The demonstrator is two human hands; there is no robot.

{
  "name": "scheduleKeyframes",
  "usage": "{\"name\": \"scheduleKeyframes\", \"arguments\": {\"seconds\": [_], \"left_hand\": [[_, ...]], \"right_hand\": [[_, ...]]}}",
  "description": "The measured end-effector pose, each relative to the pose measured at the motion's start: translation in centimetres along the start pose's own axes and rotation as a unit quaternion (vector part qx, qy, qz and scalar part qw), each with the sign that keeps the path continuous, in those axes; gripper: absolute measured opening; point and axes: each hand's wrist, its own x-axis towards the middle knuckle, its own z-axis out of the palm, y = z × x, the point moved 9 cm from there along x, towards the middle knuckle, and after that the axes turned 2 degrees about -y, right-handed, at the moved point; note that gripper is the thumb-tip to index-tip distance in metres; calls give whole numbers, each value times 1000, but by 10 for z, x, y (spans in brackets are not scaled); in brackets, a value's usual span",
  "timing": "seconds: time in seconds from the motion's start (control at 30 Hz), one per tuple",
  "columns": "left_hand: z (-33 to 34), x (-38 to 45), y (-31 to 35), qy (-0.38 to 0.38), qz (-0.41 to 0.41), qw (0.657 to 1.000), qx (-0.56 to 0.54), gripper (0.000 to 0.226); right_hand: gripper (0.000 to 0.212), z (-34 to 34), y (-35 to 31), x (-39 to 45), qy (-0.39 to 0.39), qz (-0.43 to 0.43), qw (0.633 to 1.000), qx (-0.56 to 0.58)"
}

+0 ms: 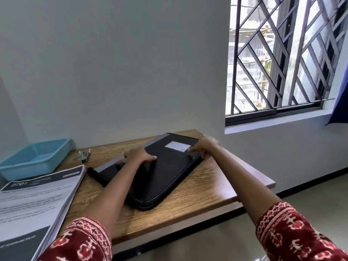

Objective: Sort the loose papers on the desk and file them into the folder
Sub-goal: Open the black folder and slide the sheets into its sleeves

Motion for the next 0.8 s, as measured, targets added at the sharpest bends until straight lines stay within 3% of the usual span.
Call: {"name": "scheduleKeyframes", "arguments": {"seconds": [0.07,0.13,0.23,0.3,0.4,0.5,0.6,0.7,0.8], "left_hand": [[12,10,-6,-28,-2,1000,2,107],[20,20,-13,-34,-9,999,-1,119],[16,8,-12,-15,-12,1000,-25,122],[15,-1,-16,-8,-53,998,-35,120],[14,-14,-20,-18,-127,991,-45,132],[17,-7,-14,-39,-127,990,-54,135],[18,10,-8,-51,-84,995,-28,137],[21,31,1,-63,13,998,-10,141],[27,41,12,-61,111,991,-36,132]], "right_hand": [[53,-19,-4,1,135,-19,990,-31],[65,-17,-9,8,162,-52,985,-20],[85,5,-24,26,86,-115,990,-15],[94,19,-22,36,28,-104,994,-16],[100,15,-19,42,12,-89,995,-32],[100,8,-22,40,-5,-69,994,-80],[92,10,-18,39,-34,-24,990,-132],[85,7,-8,24,-76,26,979,-189],[60,-11,9,-2,-113,50,984,-126]]}}
